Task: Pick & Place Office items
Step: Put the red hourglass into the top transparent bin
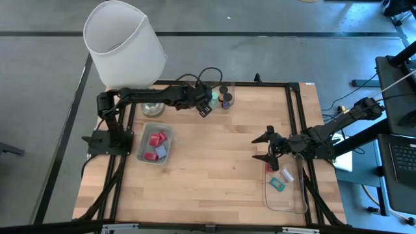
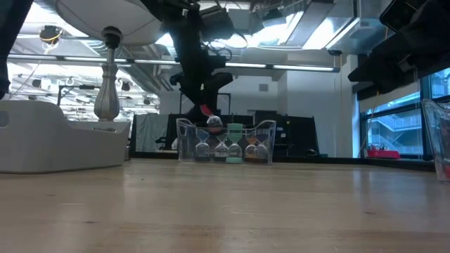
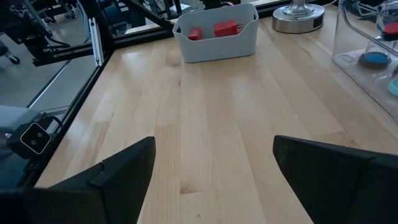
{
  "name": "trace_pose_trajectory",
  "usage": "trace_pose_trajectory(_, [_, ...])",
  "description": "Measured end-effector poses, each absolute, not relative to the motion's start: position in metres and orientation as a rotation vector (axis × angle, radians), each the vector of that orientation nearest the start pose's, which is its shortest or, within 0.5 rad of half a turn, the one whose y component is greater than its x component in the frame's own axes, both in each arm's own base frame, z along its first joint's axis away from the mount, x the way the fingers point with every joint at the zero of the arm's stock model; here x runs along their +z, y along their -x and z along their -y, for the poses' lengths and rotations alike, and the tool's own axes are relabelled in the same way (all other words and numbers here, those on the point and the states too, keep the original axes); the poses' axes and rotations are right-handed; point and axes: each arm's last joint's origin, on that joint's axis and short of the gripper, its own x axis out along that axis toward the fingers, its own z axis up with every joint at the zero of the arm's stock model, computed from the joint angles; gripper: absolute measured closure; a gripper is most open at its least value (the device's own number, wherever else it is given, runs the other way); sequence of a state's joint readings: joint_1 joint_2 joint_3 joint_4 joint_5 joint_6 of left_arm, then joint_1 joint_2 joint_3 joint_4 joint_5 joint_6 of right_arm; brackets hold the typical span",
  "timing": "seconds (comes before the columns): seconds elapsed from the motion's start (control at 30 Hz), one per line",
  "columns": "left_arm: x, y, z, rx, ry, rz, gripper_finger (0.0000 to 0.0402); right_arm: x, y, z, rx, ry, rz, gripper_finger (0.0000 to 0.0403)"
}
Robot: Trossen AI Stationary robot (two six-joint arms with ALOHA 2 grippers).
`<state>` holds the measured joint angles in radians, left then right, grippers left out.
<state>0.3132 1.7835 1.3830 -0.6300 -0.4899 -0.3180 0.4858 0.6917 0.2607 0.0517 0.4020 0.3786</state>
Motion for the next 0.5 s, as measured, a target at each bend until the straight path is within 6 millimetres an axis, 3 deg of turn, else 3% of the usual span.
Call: trace_pose_trajectory(0.5, [0.241, -0.345, -0.144, 0.850, 0.251, -0.929, 0.0199, 0.189, -0.140, -0.061, 0.017, -0.214, -0.352, 0.0076])
